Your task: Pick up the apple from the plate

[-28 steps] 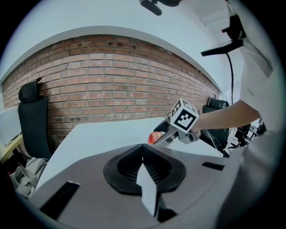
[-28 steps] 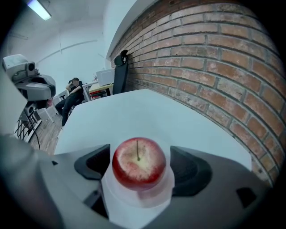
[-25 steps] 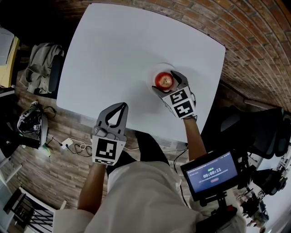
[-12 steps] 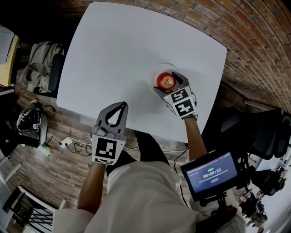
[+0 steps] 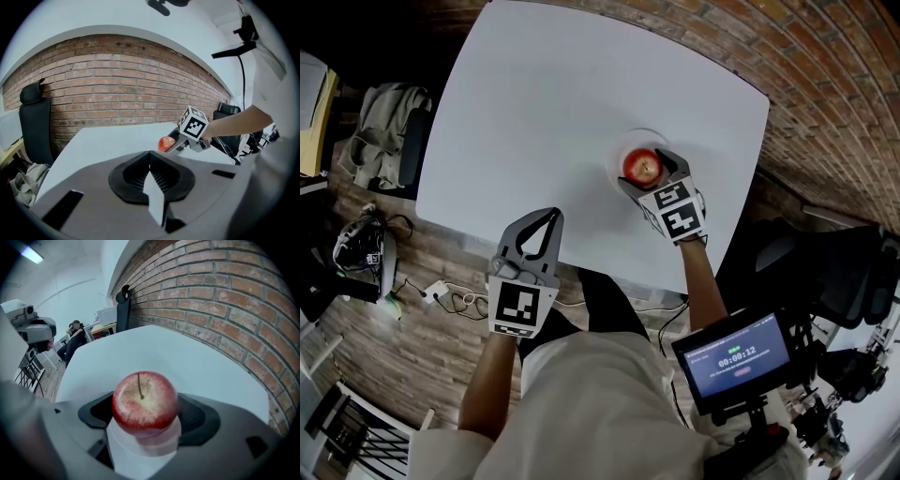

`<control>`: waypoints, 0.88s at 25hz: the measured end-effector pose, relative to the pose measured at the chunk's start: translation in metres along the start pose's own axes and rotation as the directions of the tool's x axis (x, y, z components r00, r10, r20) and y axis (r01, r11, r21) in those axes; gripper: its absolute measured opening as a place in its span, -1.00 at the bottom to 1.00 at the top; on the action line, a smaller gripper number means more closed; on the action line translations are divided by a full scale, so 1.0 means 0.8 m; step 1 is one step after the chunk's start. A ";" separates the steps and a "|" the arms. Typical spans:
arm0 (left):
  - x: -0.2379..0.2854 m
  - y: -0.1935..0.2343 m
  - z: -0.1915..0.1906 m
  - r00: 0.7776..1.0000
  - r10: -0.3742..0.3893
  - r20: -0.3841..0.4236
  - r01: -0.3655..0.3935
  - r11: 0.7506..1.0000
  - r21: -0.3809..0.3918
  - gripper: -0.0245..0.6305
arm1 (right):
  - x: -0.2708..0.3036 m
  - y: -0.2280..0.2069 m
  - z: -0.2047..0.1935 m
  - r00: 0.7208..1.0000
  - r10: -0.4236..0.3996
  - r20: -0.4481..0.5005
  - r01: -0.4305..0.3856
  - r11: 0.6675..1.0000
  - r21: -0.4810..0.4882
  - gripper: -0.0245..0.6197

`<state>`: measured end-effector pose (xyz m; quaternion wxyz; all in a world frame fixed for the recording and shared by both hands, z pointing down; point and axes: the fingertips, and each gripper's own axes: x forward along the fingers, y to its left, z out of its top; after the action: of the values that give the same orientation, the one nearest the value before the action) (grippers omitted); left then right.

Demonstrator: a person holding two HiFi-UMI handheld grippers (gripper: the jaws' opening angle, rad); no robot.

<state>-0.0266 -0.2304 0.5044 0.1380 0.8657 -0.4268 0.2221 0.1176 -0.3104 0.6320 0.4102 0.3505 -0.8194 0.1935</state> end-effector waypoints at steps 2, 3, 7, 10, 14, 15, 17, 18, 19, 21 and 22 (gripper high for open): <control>-0.001 0.000 -0.001 1.000 0.002 -0.001 -0.002 1.000 -0.001 -0.91 | 0.000 -0.001 0.000 1.000 -0.010 -0.003 0.010 1.000 -0.004 0.31; -0.002 0.001 -0.002 1.000 0.002 -0.001 -0.002 1.000 -0.001 -0.91 | 0.000 -0.002 0.000 1.000 -0.016 -0.003 0.016 1.000 -0.005 0.31; -0.004 0.002 -0.002 1.000 0.004 -0.004 -0.004 1.000 -0.001 -0.91 | -0.001 -0.004 0.001 1.000 -0.025 -0.003 0.025 1.000 -0.002 0.31; -0.005 -0.001 0.000 1.000 0.005 -0.003 -0.005 1.000 -0.005 -0.91 | -0.002 -0.005 0.000 1.000 -0.026 -0.002 0.026 1.000 0.000 0.31; -0.007 -0.002 0.001 1.000 0.005 0.001 -0.005 1.000 0.000 -0.91 | -0.002 -0.005 -0.002 1.000 -0.023 -0.001 0.023 1.000 0.012 0.31; -0.008 -0.002 0.001 1.000 0.006 0.002 -0.006 1.000 0.001 -0.91 | -0.002 -0.005 -0.002 1.000 -0.021 -0.004 0.021 1.000 0.011 0.31; -0.010 -0.002 0.003 1.000 0.008 0.004 -0.008 1.000 0.004 -0.91 | -0.003 -0.002 -0.003 1.000 -0.015 -0.011 0.015 1.000 0.010 0.31; -0.012 -0.003 0.004 1.000 0.008 0.005 -0.008 1.000 0.005 -0.91 | -0.004 -0.001 -0.004 1.000 -0.010 -0.014 0.010 1.000 0.012 0.31; -0.014 -0.004 0.006 1.000 0.008 0.006 -0.008 1.000 0.005 -0.91 | -0.005 0.000 -0.005 1.000 -0.005 -0.016 0.005 1.000 0.016 0.31; -0.017 -0.005 0.010 1.000 0.009 0.008 -0.009 1.000 0.009 -0.91 | -0.008 0.001 -0.004 1.000 -0.002 -0.016 0.002 1.000 0.021 0.31; -0.018 -0.006 0.012 1.000 0.009 0.009 -0.009 1.000 0.012 -0.91 | -0.011 0.001 -0.003 1.000 -0.003 -0.012 0.003 1.000 0.022 0.31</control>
<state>-0.0280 -0.2215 0.4888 0.1298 0.8656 -0.4301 0.2212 0.1219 -0.3047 0.6267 0.4117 0.3551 -0.8141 0.2039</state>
